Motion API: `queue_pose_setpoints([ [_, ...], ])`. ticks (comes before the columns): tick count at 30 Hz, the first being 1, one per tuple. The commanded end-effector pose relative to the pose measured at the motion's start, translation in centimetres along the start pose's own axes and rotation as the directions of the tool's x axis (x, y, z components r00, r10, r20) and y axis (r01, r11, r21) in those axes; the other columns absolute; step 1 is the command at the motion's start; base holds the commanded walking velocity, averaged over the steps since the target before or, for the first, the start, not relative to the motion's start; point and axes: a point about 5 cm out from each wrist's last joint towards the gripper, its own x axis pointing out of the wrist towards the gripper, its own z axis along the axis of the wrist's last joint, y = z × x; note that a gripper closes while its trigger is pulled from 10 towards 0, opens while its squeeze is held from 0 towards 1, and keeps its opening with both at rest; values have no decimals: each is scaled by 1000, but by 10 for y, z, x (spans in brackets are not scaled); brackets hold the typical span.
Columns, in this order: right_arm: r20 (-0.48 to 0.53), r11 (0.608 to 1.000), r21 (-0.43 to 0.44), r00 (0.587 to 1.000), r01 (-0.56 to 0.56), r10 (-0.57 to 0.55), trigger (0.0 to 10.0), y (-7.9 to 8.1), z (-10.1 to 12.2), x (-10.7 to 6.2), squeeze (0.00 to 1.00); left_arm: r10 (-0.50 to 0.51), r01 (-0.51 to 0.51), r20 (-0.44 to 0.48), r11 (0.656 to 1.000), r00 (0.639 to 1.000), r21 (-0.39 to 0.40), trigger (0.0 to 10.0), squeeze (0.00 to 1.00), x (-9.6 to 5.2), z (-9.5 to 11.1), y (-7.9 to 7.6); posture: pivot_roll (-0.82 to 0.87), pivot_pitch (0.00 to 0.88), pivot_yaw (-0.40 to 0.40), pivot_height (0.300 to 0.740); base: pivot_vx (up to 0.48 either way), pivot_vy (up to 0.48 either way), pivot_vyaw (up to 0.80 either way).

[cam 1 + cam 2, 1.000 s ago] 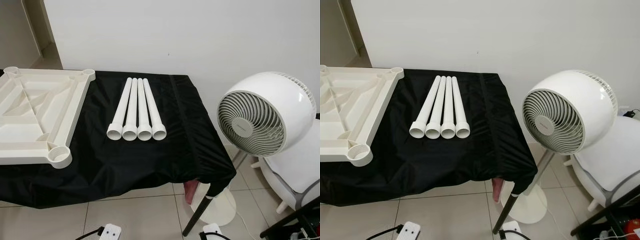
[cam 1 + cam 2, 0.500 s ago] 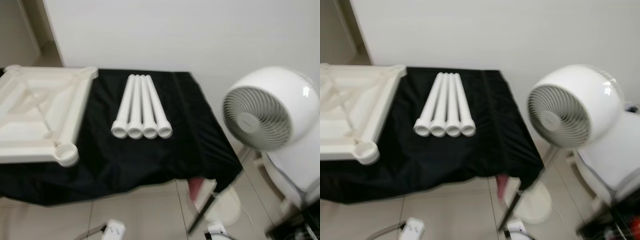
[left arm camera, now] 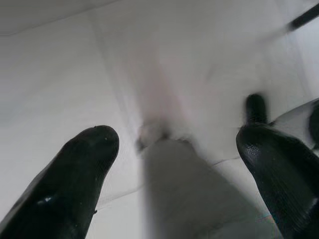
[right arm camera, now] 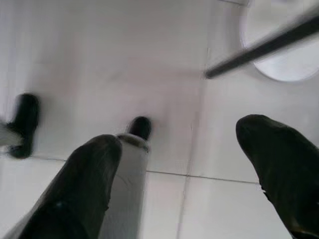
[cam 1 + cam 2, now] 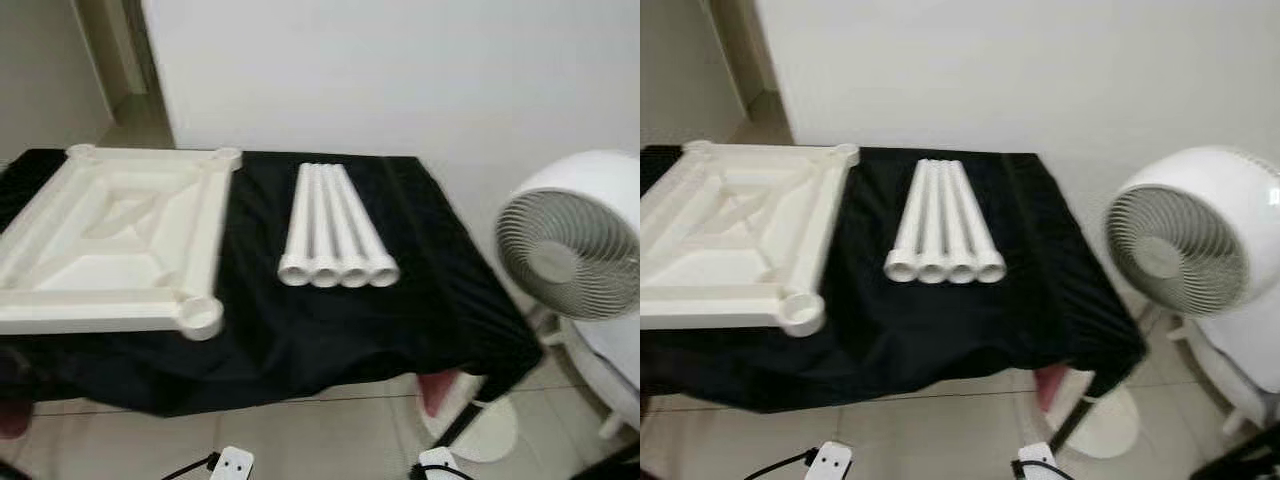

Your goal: Building children table

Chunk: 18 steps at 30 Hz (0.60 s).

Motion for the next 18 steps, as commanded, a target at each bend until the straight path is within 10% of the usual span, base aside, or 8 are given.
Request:
queue_pose_setpoints([
  [1,-13,1000,-2,1000,0,0,10000,0,-5,-1,0,-1,1,-13,1000,1000,-2,10000,0,0,-1,-1,24,0,-14,740,0,390,0],
  [18,-7,1000,-3,1000,-1,1,10000,-2,-3,-1,0,8,-8,-17,1000,1000,-8,10000,0,0,-2,0,28,0,-16,740,0,202,0],
])
